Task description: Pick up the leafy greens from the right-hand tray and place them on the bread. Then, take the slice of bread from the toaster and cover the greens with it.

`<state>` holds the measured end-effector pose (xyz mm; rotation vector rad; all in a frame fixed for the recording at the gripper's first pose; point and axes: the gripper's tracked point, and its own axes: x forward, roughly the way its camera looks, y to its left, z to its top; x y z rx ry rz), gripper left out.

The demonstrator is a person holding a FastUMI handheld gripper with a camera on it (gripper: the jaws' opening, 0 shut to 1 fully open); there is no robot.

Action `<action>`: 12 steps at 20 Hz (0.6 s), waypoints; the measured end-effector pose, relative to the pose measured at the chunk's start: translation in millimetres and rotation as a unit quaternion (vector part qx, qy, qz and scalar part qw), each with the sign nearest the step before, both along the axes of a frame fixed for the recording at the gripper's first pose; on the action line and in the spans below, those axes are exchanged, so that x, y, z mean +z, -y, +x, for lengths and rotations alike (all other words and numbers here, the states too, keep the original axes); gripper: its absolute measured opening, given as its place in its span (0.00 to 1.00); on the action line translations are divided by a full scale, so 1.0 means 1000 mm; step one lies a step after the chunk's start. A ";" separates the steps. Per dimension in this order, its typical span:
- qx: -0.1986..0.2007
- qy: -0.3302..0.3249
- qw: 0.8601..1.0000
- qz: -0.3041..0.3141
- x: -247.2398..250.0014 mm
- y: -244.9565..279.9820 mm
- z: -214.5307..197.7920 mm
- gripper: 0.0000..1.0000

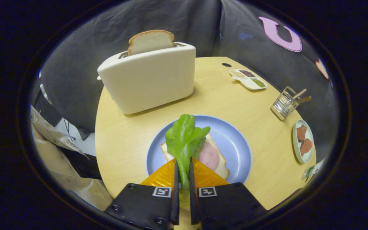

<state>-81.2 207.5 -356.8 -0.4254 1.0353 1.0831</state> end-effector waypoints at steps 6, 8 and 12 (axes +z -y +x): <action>-0.007 0.005 1.000 -0.015 -0.005 0.002 0.005 0.45; -0.010 0.006 1.000 -0.017 -0.006 0.002 0.005 0.56; -0.019 0.017 1.000 -0.016 0.003 0.000 0.009 0.78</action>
